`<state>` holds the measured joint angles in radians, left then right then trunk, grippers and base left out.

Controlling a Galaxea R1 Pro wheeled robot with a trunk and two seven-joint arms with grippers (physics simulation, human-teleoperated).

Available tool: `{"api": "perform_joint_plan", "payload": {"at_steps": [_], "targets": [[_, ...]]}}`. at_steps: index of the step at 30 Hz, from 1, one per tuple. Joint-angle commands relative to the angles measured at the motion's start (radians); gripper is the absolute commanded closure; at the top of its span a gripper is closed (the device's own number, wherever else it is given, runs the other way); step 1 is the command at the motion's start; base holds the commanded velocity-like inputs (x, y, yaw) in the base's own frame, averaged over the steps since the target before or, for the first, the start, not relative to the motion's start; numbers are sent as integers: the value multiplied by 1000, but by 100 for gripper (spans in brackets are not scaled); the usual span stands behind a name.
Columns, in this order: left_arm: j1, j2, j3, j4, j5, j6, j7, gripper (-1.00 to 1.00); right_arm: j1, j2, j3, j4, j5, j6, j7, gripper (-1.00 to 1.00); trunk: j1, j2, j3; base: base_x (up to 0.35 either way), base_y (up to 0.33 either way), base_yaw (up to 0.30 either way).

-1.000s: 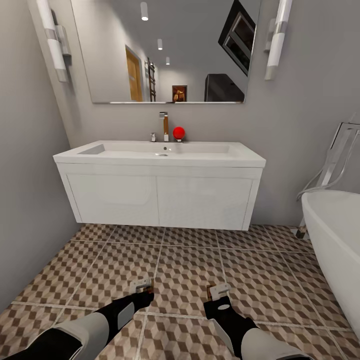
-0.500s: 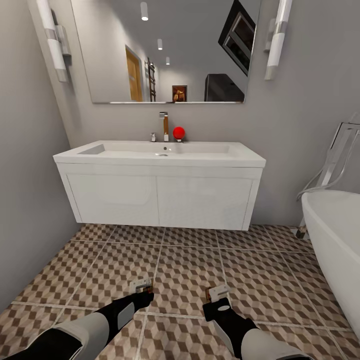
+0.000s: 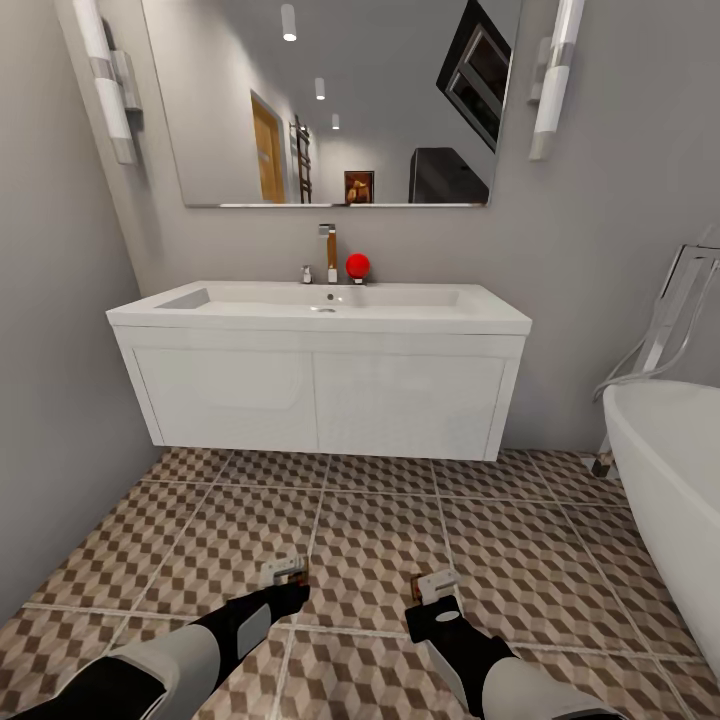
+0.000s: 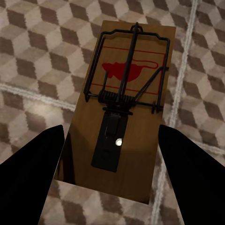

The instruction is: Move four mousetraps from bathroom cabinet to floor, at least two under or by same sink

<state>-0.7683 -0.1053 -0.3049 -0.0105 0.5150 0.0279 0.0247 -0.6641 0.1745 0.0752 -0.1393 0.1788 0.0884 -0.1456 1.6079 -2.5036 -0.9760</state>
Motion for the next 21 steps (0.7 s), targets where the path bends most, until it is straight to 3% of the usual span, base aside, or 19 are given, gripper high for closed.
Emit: {"api": "perform_joint_plan", "payload": {"at_steps": [1,10,21], "targets": [[0,0,-8,-2,9,5,3,100,0,0,8,-2,7,9,-5,100,0,0,-1,0,0,0],[0,-16,-7,-3,13,11,-1,100,0,0,9,-2,9,9,-5,100,0,0,-1,0,0,0],[0,-29,-6,-2,17,11,3,100,0,0,10,-3,14,7,-5,100,4,-3,-40,0,0,0]]}}
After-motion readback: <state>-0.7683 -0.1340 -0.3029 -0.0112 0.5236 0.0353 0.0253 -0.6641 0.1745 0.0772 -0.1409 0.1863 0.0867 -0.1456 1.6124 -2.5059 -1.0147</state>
